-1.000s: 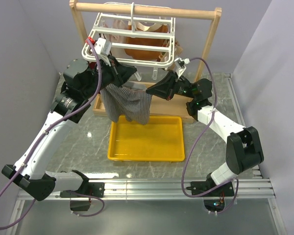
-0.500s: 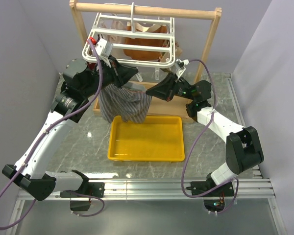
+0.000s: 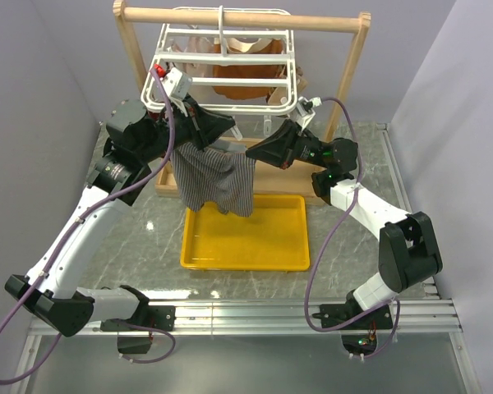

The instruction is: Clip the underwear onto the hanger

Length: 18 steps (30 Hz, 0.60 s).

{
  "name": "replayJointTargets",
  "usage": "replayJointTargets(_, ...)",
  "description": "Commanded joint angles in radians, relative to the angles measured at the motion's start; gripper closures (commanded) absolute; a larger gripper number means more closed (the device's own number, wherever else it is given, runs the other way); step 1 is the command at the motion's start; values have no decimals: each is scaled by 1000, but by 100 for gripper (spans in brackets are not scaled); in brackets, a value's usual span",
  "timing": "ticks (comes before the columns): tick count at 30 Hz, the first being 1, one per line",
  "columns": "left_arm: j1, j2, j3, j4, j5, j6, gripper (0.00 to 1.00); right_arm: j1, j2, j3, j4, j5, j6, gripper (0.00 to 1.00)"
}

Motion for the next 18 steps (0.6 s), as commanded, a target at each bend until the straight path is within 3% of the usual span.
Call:
replayJointTargets(1, -18, -24, -19, -72, 177, -19, 100, 6, -12, 41, 77, 26, 44, 100)
replayJointTargets(18, -7, -5, -36, -72, 275, -5, 100, 6, 8, 67, 139, 64, 102, 100)
